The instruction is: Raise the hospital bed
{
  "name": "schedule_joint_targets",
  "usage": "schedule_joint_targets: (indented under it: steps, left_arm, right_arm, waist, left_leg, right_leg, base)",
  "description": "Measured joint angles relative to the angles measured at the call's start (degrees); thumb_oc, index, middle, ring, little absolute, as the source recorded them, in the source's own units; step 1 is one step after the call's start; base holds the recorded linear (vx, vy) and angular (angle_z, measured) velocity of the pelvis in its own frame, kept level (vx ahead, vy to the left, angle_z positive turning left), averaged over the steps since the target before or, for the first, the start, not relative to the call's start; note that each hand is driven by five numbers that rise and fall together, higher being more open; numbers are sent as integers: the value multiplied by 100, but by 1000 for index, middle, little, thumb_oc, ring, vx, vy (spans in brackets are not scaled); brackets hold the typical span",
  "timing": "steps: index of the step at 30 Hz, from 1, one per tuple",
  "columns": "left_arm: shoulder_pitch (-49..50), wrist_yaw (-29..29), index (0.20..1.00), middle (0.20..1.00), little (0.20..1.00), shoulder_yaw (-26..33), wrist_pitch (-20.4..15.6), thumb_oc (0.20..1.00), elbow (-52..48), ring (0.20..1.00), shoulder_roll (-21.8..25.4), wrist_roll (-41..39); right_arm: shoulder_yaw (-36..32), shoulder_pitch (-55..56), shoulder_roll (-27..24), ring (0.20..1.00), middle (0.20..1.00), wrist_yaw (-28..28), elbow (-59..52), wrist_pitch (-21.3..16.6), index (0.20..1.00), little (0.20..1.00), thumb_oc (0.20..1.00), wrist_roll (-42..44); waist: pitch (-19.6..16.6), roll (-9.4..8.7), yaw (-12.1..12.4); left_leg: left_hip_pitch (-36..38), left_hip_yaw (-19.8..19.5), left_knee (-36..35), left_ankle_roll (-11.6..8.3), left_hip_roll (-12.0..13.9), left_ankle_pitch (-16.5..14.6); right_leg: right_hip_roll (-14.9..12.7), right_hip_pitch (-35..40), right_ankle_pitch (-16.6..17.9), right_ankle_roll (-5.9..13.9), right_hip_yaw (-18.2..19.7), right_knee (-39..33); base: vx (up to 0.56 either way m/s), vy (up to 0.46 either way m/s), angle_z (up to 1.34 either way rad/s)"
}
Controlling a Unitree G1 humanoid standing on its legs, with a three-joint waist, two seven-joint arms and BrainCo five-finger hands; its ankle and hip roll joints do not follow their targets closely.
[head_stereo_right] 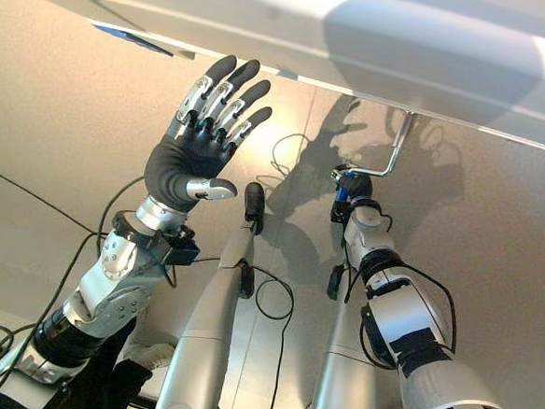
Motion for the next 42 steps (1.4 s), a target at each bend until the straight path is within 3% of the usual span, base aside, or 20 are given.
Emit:
schedule_joint_targets:
  steps: [7, 12, 17, 27, 28, 31, 32, 34, 35, 37, 39, 42]
  left_arm:
    - [6, -60, 1000, 1000, 1000, 14, -6, 1000, 0, 1000, 198, -1]
    - [32, -67, 1000, 1000, 1000, 42, -22, 1000, -8, 1000, 297, -2]
    - [43, -86, 1000, 1000, 1000, 136, -24, 1000, -184, 1000, 265, 2]
    - [41, -70, 1000, 1000, 1000, 285, -25, 1000, -215, 1000, 373, -2]
    - [92, -71, 1000, 1000, 1000, 328, -28, 1000, -234, 1000, 380, 0]
    - [454, -78, 1000, 1000, 1000, 772, -38, 1000, -403, 1000, 295, 1]
    - [612, -73, 1000, 1000, 1000, 1045, -42, 1000, -403, 1000, 174, -2]
    - [675, -63, 1000, 1000, 1000, 1149, -30, 1000, -405, 1000, 167, 2]
    - [749, -97, 1000, 1000, 1000, 1211, -42, 1000, -417, 1000, 154, 14]
    - [825, -122, 1000, 1000, 1000, 1220, -38, 1000, -415, 1000, 167, 14]
    - [1003, -165, 1000, 1000, 1000, 1341, -24, 1000, -428, 1000, 212, 102]
    - [1138, -181, 1000, 1000, 1000, 1360, -18, 1000, -427, 1000, 267, 127]
  right_arm:
    - [-652, 281, -155, 200, 200, -1, 13, -2, 200, 200, 200, 281]
    - [-973, 963, -1017, 200, 200, 0, -139, -236, 200, 200, 200, 564]
    - [-958, 1336, -944, 200, 200, 44, -634, -472, 200, 200, 200, 551]
    - [-979, 1450, -887, 200, 200, 7, -700, -527, 200, 200, 200, 452]
    - [-985, 1536, -836, 200, 200, -102, -963, -505, 200, 200, 200, 466]
    - [-1084, 2856, -601, 200, 200, -379, -3395, -633, 200, 200, 200, 649]
    - [-1062, 3557, -550, 200, 200, -256, -4437, -890, 200, 200, 200, 696]
    - [-992, 3711, -602, 200, 200, -26, -4750, -1026, 200, 200, 200, 783]
    - [-929, 4182, -616, 200, 200, 146, -5567, -1012, 200, 200, 200, 917]
    - [-781, 4382, -522, 200, 200, 444, -5938, -1031, 200, 200, 200, 1062]
    - [-589, 4594, -578, 200, 200, 580, -6465, -885, 200, 200, 200, 1256]
    - [-482, 4618, -564, 200, 200, 683, -6466, -833, 200, 200, 200, 1420]
  waist:
    - [1, -3, -19]
    - [-2, -23, -294]
    - [-9, -40, -350]
    - [-10, -136, -402]
    - [-8, -147, -438]
    - [-10, -178, -597]
    - [-6, -181, -690]
    - [-6, -183, -813]
    - [-7, -185, -797]
    - [-8, -186, -808]
    - [-6, -184, -813]
    - [-6, -185, -812]
  left_leg:
    - [1, 5, 1, 105, -119, -1]
    - [217, -9, 6, 175, -146, -47]
    - [282, 18, -53, 185, -110, -85]
    - [274, 24, -103, 186, -146, -100]
    - [270, 24, -100, 188, -149, -105]
    - [175, 72, -55, 189, -128, -155]
    - [166, 134, -62, 187, -111, -155]
    - [192, 135, -16, 179, -103, -178]
    - [185, 166, 1, 169, -97, -197]
    - [195, 166, 40, 145, -52, -220]
    - [221, 191, 58, 140, -40, -223]
    - [320, 195, 56, 136, -41, -227]
  right_leg:
    - [-120, 77, 47, 105, 20, -100]
    - [-132, 426, 101, 187, 35, -321]
    - [-87, 447, 94, 177, 71, -340]
    - [-118, 469, 81, 196, 70, -435]
    - [-121, 467, 76, 203, 70, -436]
    - [-106, 359, 72, 205, 96, -444]
    - [-95, 330, 97, 192, 115, -464]
    - [-73, 376, 97, 189, 117, -462]
    - [-55, 354, 108, 174, 121, -463]
    - [-9, 375, 115, 157, 121, -460]
    - [-1, 389, 125, 142, 126, -452]
    - [0, 487, 124, 143, 127, -454]
  base:
    - [3, -7, 4]
    - [3, -5, 2]
    - [3, -14, -5]
    - [0, 0, 0]
    - [0, 0, 0]
    - [-5, 2, -8]
    - [-19, 2, -13]
    - [-24, -1, -9]
    - [-15, -2, -7]
    - [-23, 4, -7]
    - [-20, 4, -5]
    - [-7, 3, -1]
